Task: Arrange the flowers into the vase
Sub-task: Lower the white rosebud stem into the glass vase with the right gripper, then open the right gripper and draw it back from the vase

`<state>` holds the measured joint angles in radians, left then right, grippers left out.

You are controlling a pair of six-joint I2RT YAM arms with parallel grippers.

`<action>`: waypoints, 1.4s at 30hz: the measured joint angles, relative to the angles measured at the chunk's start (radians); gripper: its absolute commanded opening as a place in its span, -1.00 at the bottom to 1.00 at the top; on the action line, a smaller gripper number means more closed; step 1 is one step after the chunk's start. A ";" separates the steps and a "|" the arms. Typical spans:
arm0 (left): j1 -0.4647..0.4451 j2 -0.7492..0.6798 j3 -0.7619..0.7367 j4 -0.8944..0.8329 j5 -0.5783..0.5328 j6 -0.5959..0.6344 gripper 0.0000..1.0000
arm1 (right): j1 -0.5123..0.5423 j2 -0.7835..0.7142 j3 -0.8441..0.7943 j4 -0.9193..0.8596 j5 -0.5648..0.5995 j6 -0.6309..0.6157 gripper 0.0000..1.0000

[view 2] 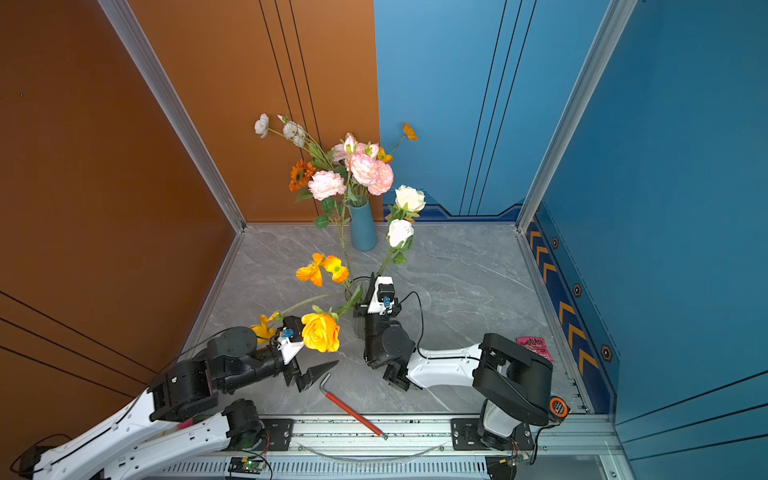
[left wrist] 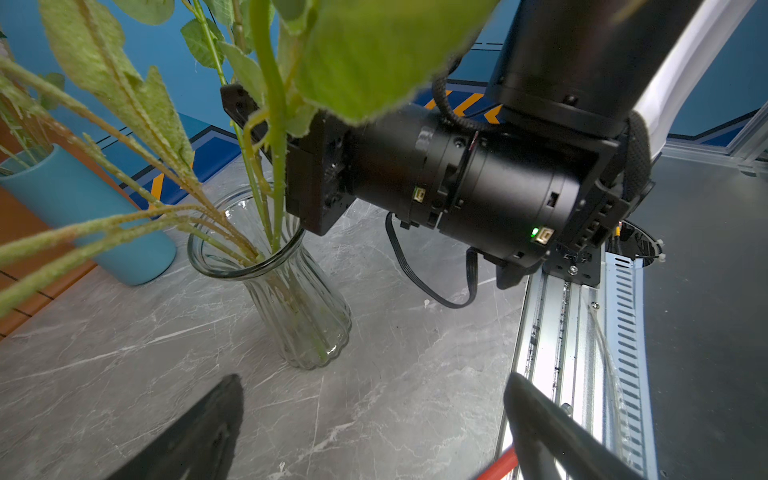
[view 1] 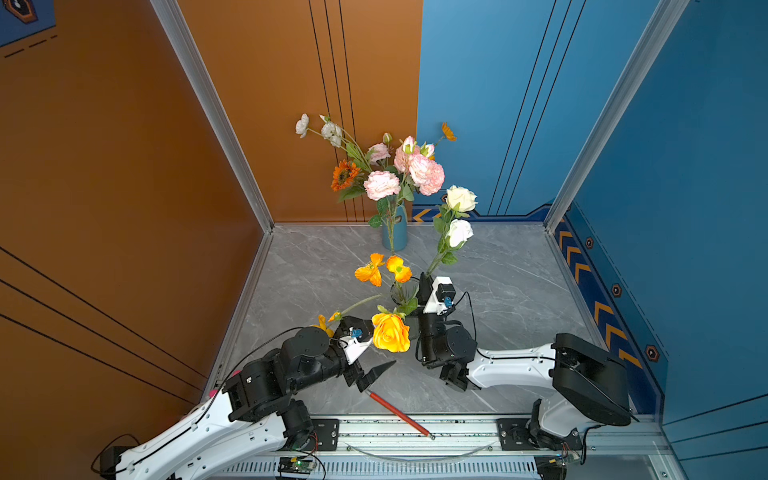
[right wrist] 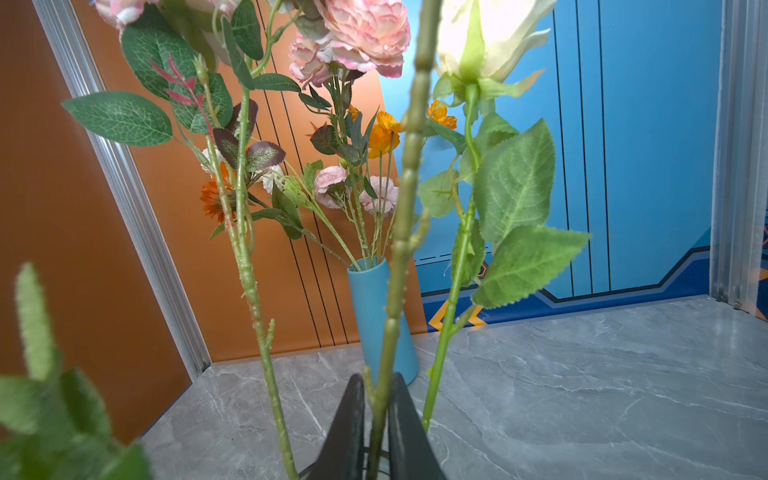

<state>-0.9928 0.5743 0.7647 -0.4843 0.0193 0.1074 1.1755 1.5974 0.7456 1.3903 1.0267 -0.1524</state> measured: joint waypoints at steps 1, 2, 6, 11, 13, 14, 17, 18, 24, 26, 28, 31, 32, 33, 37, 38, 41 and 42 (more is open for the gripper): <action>0.000 0.000 0.000 0.001 0.002 0.000 0.96 | 0.003 0.000 -0.004 0.001 0.001 0.000 -0.65; 0.000 0.000 0.000 0.002 0.002 0.000 0.96 | 0.004 0.000 -0.007 0.002 0.003 0.000 -0.65; 0.004 0.000 0.000 0.002 0.009 0.000 0.96 | 0.010 0.000 -0.016 0.002 0.017 0.000 -0.49; 0.005 0.000 0.000 0.002 0.010 0.000 0.96 | 0.027 -0.004 -0.030 0.009 0.040 0.001 0.41; 0.005 0.000 0.000 0.002 0.011 0.000 0.96 | 0.048 -0.014 -0.036 0.009 0.060 -0.009 0.72; 0.006 0.000 0.000 0.002 0.012 -0.001 0.96 | 0.062 -0.021 -0.038 0.009 0.078 -0.020 0.81; 0.006 0.000 0.000 0.002 0.012 -0.003 0.96 | 0.105 -0.050 -0.042 0.005 0.124 -0.059 0.95; 0.006 0.000 0.000 0.002 0.012 -0.003 0.96 | 0.122 -0.065 -0.042 -0.001 0.140 -0.071 0.97; 0.012 0.003 0.000 0.003 0.014 -0.003 0.96 | 0.182 -0.199 -0.055 -0.146 0.228 -0.090 1.00; 0.015 0.003 0.000 0.003 0.017 -0.003 0.96 | 0.186 -0.257 -0.061 -0.238 0.240 -0.063 1.00; 0.021 0.003 0.000 0.003 0.019 -0.003 0.96 | 0.184 -0.325 -0.060 -0.385 0.243 0.005 1.00; 0.026 0.004 0.000 0.003 0.024 -0.004 0.96 | 0.154 -0.441 -0.034 -0.743 0.214 0.206 1.00; 0.026 0.004 0.000 0.003 0.027 -0.004 0.96 | 0.129 -0.483 -0.026 -0.866 0.188 0.288 1.00; 0.027 0.005 0.000 0.003 0.031 -0.004 0.96 | 0.104 -0.521 -0.028 -0.958 0.164 0.349 1.00; 0.036 0.013 0.000 0.006 0.045 -0.008 0.96 | 0.031 -0.663 -0.124 -1.133 0.065 0.481 1.00; 0.041 0.016 0.000 0.006 0.051 -0.010 0.96 | 0.021 -0.691 -0.164 -1.149 0.030 0.491 1.00; 0.055 0.025 0.000 0.007 0.064 -0.012 0.96 | 0.000 -0.710 -0.251 -1.164 -0.078 0.481 1.00; 0.059 0.027 0.000 0.007 0.069 -0.014 0.96 | -0.004 -0.698 -0.268 -1.163 -0.115 0.467 1.00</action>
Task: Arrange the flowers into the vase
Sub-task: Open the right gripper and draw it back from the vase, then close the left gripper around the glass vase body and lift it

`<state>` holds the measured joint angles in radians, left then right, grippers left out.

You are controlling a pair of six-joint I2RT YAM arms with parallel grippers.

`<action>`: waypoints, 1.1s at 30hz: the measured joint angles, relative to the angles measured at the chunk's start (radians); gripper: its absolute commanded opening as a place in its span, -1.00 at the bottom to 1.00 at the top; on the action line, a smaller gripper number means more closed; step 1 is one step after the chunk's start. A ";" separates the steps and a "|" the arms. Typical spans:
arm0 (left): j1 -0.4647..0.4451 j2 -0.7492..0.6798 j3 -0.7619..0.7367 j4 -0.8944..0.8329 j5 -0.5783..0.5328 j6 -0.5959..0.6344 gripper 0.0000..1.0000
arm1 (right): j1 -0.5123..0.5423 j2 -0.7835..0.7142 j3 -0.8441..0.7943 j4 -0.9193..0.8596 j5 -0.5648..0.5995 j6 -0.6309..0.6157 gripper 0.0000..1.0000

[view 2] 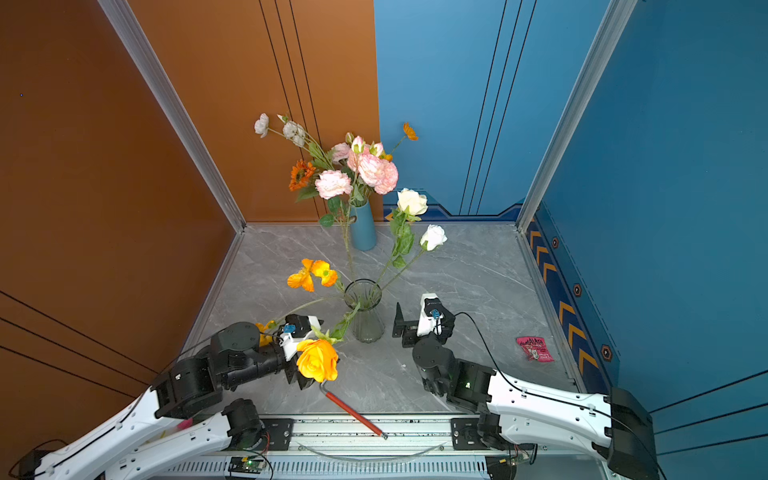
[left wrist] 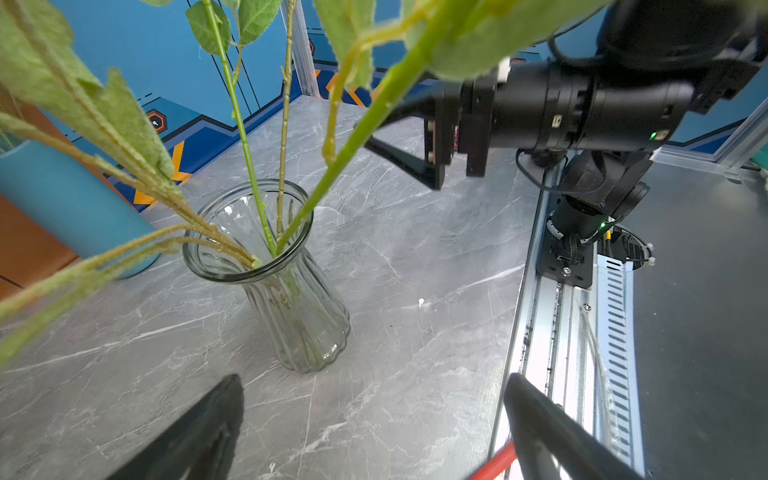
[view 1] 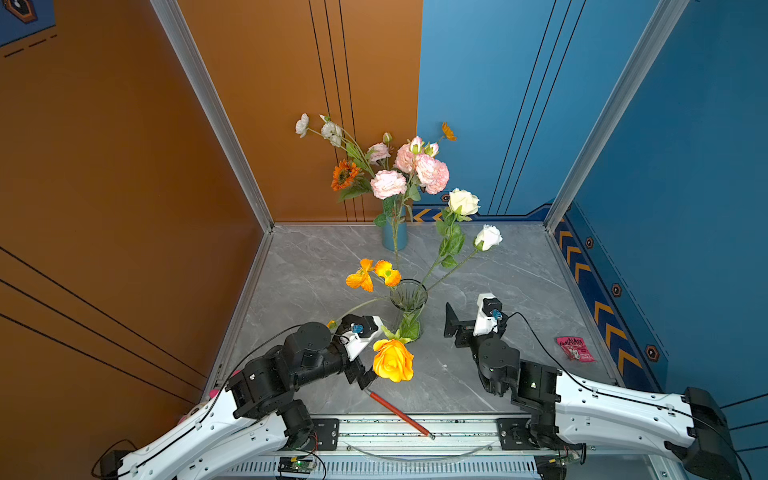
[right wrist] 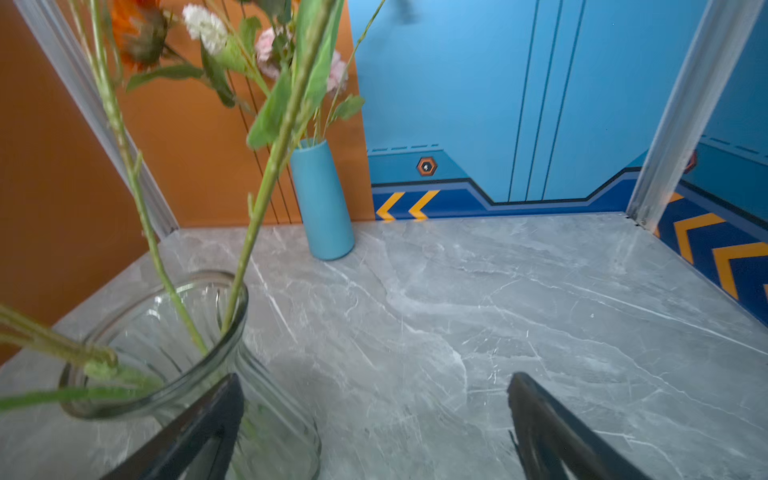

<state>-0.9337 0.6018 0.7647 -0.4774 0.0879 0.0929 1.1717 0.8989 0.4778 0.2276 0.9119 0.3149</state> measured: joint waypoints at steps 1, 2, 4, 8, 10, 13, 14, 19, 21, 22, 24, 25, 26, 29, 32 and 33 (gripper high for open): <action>0.004 0.001 0.000 0.001 0.003 -0.001 0.96 | -0.001 0.016 -0.007 0.003 -0.030 -0.014 1.00; 0.008 0.002 0.000 0.003 0.005 -0.004 0.96 | -0.001 0.044 -0.010 0.018 -0.060 -0.035 1.00; 0.015 0.003 0.000 0.005 0.011 -0.006 0.96 | 0.007 0.108 -0.010 0.069 -0.100 -0.081 1.00; 0.025 0.012 0.000 0.014 0.003 -0.021 0.96 | 0.027 0.230 -0.010 0.179 -0.141 -0.153 1.00; 0.025 0.037 0.000 0.021 -0.019 -0.050 0.96 | 0.027 0.248 -0.010 0.204 -0.151 -0.166 1.00; 0.020 0.108 -0.026 0.080 -0.056 -0.129 0.96 | 0.024 0.207 -0.010 0.186 -0.163 -0.166 1.00; 0.009 0.131 -0.053 0.122 -0.080 -0.157 0.96 | 0.019 0.174 -0.011 0.166 -0.177 -0.161 1.00; -0.085 0.219 -0.228 0.364 -0.247 -0.203 0.96 | -0.029 -0.019 -0.028 0.050 -0.244 -0.126 1.00; -0.081 0.263 -0.248 0.446 -0.299 -0.198 0.96 | -0.043 -0.083 -0.031 -0.013 -0.280 -0.111 1.00; -0.077 0.284 -0.248 0.485 -0.322 -0.192 0.96 | -0.047 -0.108 -0.032 -0.043 -0.297 -0.106 1.00; -0.066 0.322 -0.248 0.567 -0.364 -0.186 0.96 | -0.047 -0.160 -0.037 -0.107 -0.344 -0.099 1.00; -0.059 0.335 -0.248 0.601 -0.373 -0.183 0.96 | -0.047 -0.182 -0.042 -0.128 -0.370 -0.097 1.00; -0.046 0.350 -0.248 0.640 -0.374 -0.181 0.96 | -0.047 -0.210 -0.053 -0.151 -0.402 -0.096 1.00; 0.002 0.403 -0.248 0.742 -0.374 -0.180 0.96 | -0.047 -0.278 -0.086 -0.206 -0.477 -0.088 1.00; 0.028 0.451 -0.248 0.814 -0.364 -0.176 0.96 | -0.047 -0.321 -0.102 -0.257 -0.521 -0.078 1.00; 0.034 0.460 -0.248 0.832 -0.356 -0.174 0.96 | -0.047 -0.332 -0.105 -0.270 -0.532 -0.074 1.00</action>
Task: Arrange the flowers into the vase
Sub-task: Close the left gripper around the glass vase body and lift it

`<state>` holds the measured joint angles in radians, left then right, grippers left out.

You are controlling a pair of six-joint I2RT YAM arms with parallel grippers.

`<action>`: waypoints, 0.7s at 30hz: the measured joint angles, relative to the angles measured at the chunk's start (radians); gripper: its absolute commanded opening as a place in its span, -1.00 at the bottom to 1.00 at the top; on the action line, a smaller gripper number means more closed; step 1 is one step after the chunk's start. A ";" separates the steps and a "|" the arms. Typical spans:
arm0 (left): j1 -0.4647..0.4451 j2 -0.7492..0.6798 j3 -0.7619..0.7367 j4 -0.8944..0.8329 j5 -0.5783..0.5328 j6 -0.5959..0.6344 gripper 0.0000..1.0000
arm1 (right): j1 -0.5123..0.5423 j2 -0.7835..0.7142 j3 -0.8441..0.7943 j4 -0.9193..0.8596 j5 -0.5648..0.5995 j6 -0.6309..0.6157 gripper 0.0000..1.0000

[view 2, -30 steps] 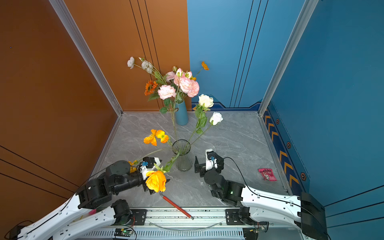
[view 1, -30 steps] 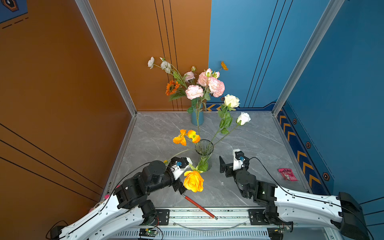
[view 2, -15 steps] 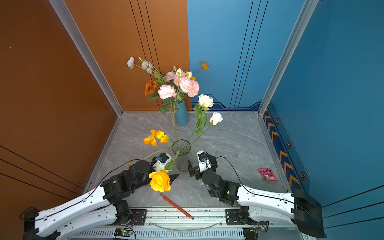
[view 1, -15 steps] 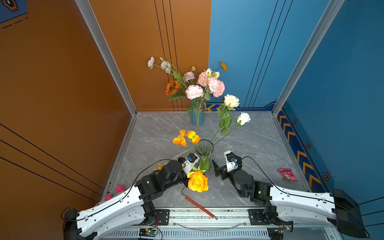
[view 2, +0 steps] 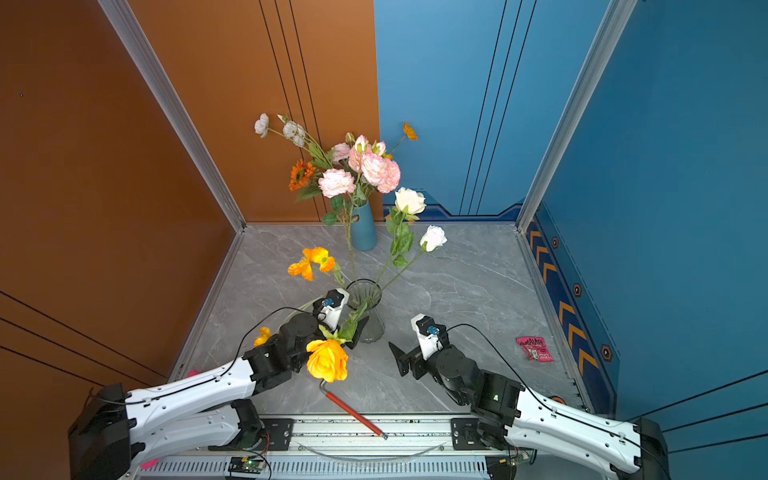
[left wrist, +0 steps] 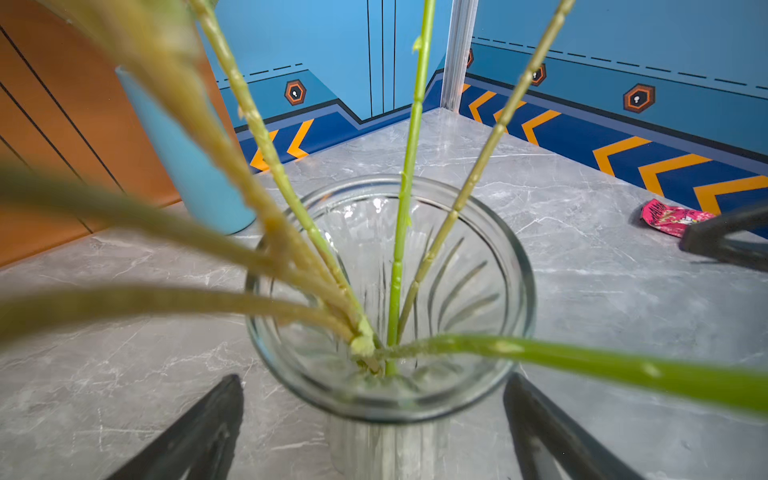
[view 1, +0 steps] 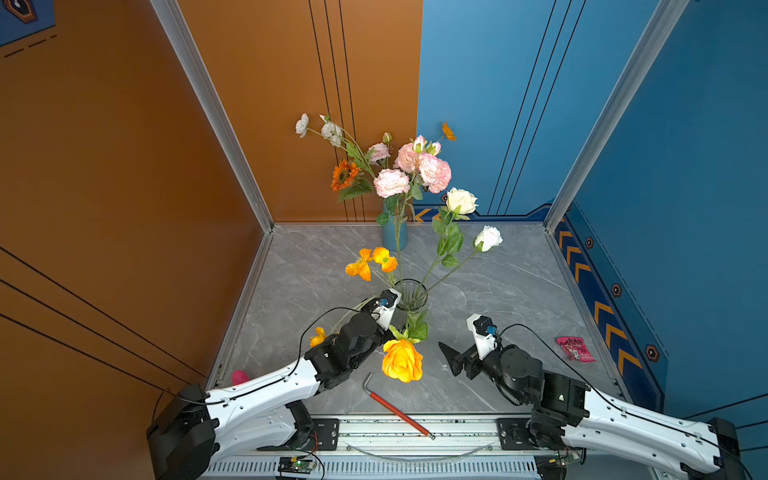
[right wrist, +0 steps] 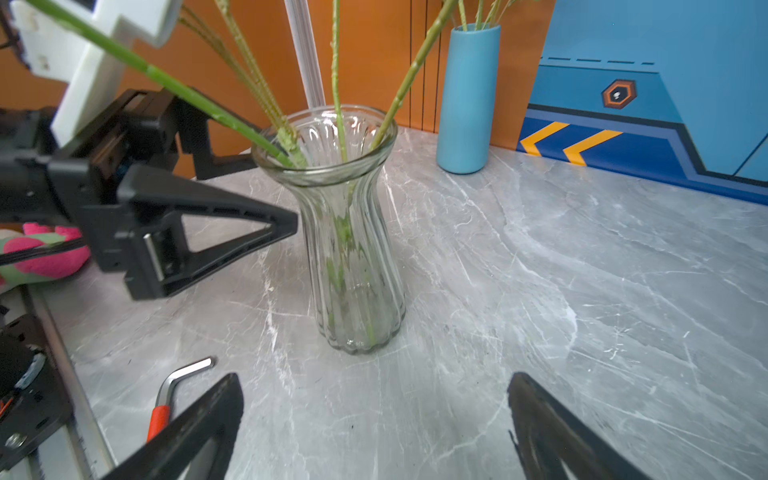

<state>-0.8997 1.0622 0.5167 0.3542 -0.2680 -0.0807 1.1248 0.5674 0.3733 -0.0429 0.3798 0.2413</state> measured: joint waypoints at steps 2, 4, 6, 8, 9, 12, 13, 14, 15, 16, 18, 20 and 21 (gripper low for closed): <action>0.011 0.019 0.000 0.038 0.026 0.005 0.96 | 0.000 -0.019 -0.009 -0.012 -0.013 0.003 1.00; 0.018 0.034 0.000 0.069 0.051 0.005 0.96 | 0.000 -0.032 -0.023 -0.017 -0.018 0.004 1.00; 0.027 0.053 0.000 0.102 0.074 0.009 0.96 | 0.000 -0.036 -0.035 -0.017 -0.022 0.005 1.00; 0.037 0.076 0.000 0.134 0.094 0.009 0.96 | 0.000 -0.035 -0.042 -0.018 -0.030 0.007 1.00; 0.040 0.087 0.000 0.145 0.101 0.010 0.96 | 0.000 -0.035 -0.043 -0.017 -0.034 0.008 1.00; 0.048 0.121 0.002 0.170 0.121 0.013 0.96 | 0.000 -0.034 -0.043 -0.017 -0.041 0.011 1.00; 0.049 0.130 0.002 0.175 0.124 0.013 0.96 | 0.000 -0.034 -0.043 -0.017 -0.043 0.011 1.00; 0.049 0.137 0.003 0.175 0.129 0.013 0.96 | 0.000 -0.034 -0.043 -0.017 -0.044 0.011 1.00; 0.049 0.142 0.003 0.177 0.132 0.013 0.96 | 0.000 -0.034 -0.043 -0.017 -0.044 0.012 1.00; 0.049 0.145 0.003 0.178 0.135 0.016 0.96 | 0.000 -0.034 -0.043 -0.017 -0.044 0.013 1.00; 0.050 0.146 0.003 0.181 0.137 0.021 0.96 | 0.000 -0.034 -0.043 -0.017 -0.045 0.017 1.00; 0.050 0.148 0.004 0.185 0.138 0.031 0.97 | 0.000 -0.034 -0.043 -0.017 -0.048 0.020 1.00; 0.050 0.151 0.004 0.192 0.138 0.034 0.99 | 0.000 -0.034 -0.043 -0.017 -0.048 0.022 1.00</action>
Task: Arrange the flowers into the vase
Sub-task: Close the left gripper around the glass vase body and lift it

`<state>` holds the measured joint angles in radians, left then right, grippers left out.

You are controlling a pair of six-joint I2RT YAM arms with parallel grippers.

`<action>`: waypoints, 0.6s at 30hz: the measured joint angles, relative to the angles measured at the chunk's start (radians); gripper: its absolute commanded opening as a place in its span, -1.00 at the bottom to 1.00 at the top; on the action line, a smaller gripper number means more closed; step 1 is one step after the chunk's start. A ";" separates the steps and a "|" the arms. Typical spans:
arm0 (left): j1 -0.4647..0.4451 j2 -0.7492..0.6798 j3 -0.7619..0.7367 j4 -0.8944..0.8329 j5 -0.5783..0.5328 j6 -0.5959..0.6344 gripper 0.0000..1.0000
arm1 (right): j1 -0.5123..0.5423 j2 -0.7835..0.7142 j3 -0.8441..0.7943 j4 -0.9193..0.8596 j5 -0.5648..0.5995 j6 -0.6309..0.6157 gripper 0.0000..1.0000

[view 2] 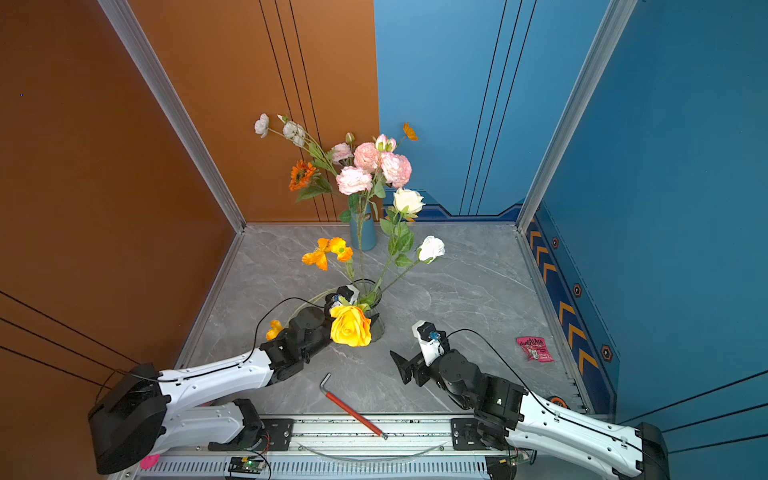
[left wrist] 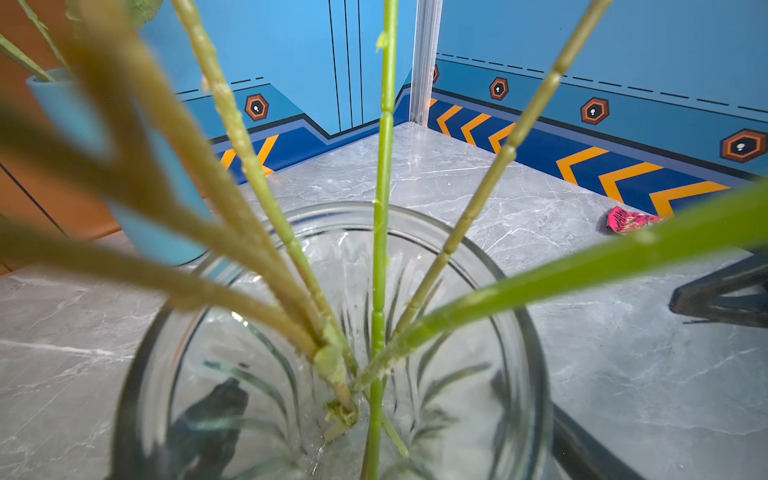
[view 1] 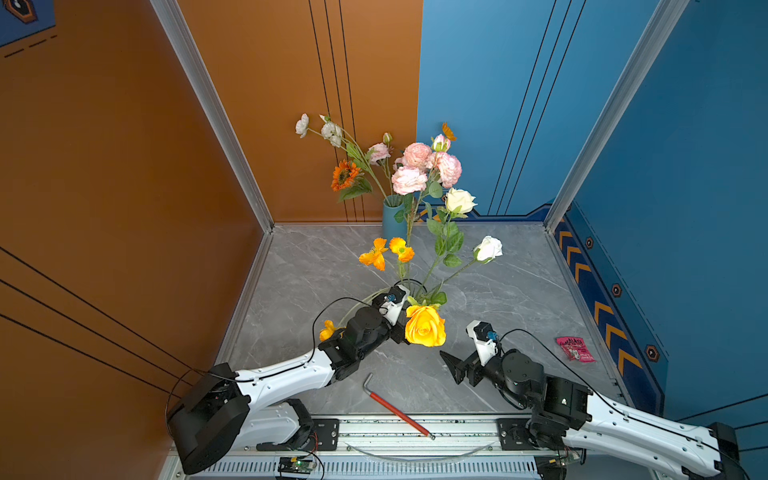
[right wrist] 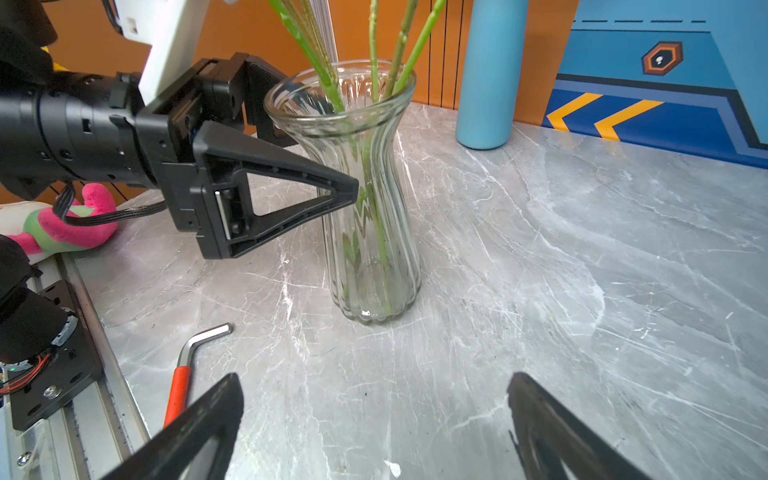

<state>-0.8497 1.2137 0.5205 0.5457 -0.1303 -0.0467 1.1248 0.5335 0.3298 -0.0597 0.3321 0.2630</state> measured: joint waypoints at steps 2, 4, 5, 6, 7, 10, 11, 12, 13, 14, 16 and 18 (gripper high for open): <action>0.001 0.010 0.000 0.021 0.000 0.005 0.96 | 0.000 0.000 0.000 0.000 0.000 0.000 1.00; 0.004 0.020 0.000 0.037 0.000 0.012 0.92 | 0.000 0.000 0.000 0.000 0.000 0.001 1.00; 0.007 0.025 0.000 0.046 -0.001 0.016 0.89 | 0.000 0.000 0.000 0.000 0.000 0.001 1.00; 0.010 0.030 0.000 0.055 0.000 0.021 0.86 | 0.000 0.000 0.000 0.000 0.000 0.004 1.00; 0.012 0.035 0.000 0.065 -0.001 0.024 0.84 | 0.000 0.000 0.000 0.000 0.000 0.005 1.00; 0.023 0.045 0.000 0.091 -0.002 0.031 0.66 | 0.000 0.000 0.000 0.000 0.000 0.008 1.00; 0.027 0.047 0.000 0.096 0.001 0.031 0.57 | 0.000 -0.001 0.000 0.000 0.000 0.008 1.00; 0.033 0.048 -0.002 0.097 0.008 0.034 0.49 | 0.000 -0.002 0.000 0.000 0.000 0.008 1.00; 0.040 0.053 -0.005 0.105 0.018 0.039 0.44 | 0.000 -0.003 0.000 0.000 0.000 0.008 1.00; 0.046 0.057 -0.009 0.118 0.029 0.046 0.41 | 0.000 -0.004 0.000 0.000 0.000 0.008 1.00; 0.056 0.064 -0.024 0.150 0.053 0.053 0.33 | 0.000 -0.006 0.000 0.000 -0.001 0.008 1.00; 0.064 0.066 -0.033 0.178 0.078 0.057 0.29 | 0.001 -0.009 0.000 0.000 -0.001 0.008 1.00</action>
<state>-0.7860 1.2797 0.4877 0.7238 -0.0521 0.0101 1.1255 0.5247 0.3298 -0.0601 0.3313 0.2714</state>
